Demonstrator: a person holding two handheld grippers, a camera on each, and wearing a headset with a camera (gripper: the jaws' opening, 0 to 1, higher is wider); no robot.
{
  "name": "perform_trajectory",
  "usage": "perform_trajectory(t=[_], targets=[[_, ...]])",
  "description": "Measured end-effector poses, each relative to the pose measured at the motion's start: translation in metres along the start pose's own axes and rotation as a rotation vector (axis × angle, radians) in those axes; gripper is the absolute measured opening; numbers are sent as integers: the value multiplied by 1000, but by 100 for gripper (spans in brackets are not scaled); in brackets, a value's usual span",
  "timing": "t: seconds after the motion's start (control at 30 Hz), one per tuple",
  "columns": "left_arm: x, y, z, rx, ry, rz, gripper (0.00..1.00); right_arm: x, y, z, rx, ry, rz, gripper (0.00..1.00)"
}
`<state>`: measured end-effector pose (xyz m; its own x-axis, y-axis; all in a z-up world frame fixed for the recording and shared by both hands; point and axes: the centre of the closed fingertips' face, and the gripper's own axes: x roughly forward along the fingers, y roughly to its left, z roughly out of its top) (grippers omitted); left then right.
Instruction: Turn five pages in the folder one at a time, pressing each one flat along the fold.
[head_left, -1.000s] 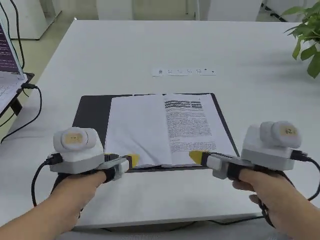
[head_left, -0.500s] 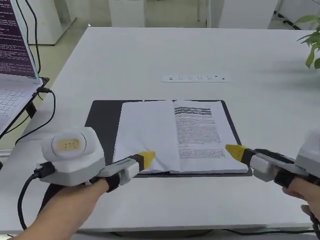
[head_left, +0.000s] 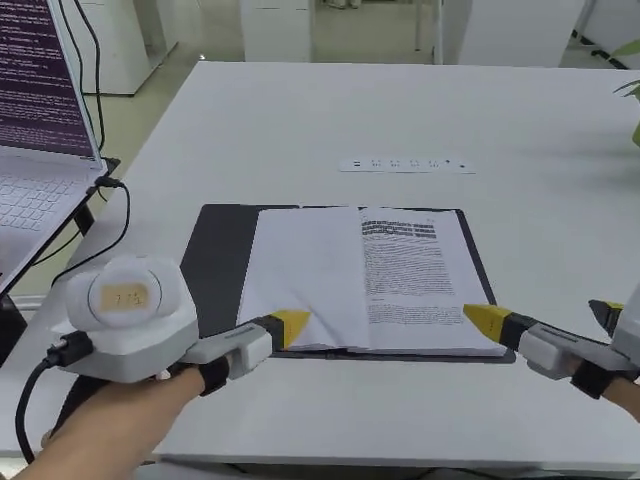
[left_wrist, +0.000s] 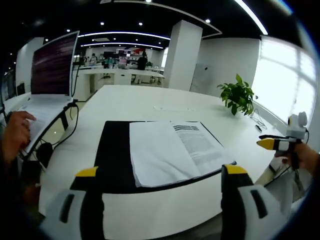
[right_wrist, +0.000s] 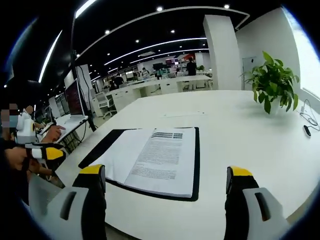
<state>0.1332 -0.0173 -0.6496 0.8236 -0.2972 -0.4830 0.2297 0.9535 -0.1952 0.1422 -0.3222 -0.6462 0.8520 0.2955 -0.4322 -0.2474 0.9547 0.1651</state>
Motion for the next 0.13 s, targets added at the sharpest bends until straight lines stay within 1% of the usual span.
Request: perform_trajectory(t=[0.07, 0.13], targets=[[-2, 4, 0, 13, 8, 15, 99, 3, 2, 0, -8, 8, 11, 100], [-5, 9, 0, 22, 8, 33, 99, 6, 2, 1, -26, 14, 14, 100]])
